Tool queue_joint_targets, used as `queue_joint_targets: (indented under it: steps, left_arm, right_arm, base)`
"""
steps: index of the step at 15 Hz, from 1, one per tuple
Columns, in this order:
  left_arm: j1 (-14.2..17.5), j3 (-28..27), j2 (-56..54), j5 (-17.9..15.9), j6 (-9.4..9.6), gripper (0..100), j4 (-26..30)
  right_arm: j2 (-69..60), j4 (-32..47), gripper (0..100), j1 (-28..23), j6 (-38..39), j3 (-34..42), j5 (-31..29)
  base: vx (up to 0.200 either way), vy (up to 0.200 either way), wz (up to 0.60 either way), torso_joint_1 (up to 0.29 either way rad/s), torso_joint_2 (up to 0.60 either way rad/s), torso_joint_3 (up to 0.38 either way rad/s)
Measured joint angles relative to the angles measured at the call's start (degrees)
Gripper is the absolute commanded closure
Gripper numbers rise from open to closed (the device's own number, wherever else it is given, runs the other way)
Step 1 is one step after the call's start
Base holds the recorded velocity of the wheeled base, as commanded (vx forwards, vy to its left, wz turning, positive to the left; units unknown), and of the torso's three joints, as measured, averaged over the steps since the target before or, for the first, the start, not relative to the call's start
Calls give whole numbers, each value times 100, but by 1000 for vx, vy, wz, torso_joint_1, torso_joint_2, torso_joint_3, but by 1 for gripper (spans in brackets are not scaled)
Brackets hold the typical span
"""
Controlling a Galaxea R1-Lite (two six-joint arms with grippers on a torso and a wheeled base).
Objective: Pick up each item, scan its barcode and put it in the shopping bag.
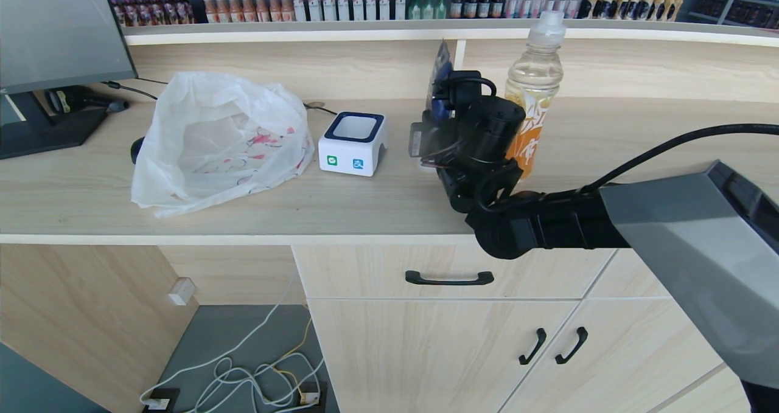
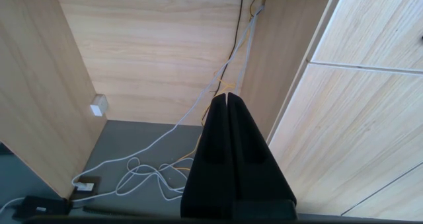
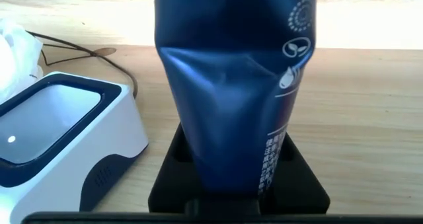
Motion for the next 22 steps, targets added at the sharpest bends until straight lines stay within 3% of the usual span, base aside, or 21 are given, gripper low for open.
queue_joint_targets:
  steps: [10, 17, 22]
  left_arm:
    - [0, 0, 0, 0, 0, 100, 0]
    - [0, 0, 0, 0, 0, 100, 0]
    - [0, 0, 0, 0, 0, 100, 0]
  right_arm:
    - [-505, -41, 100, 35, 0, 363, 26]
    - [-1814, -703, 100, 284, -24, 2659, -9]
    - [-2833, -1404, 100, 789, -158, 4453, -33]
  base:
    - [0, 0, 0, 0, 0, 0]
    - [0, 0, 0, 0, 0, 0]
    - [0, 0, 0, 0, 0, 0]
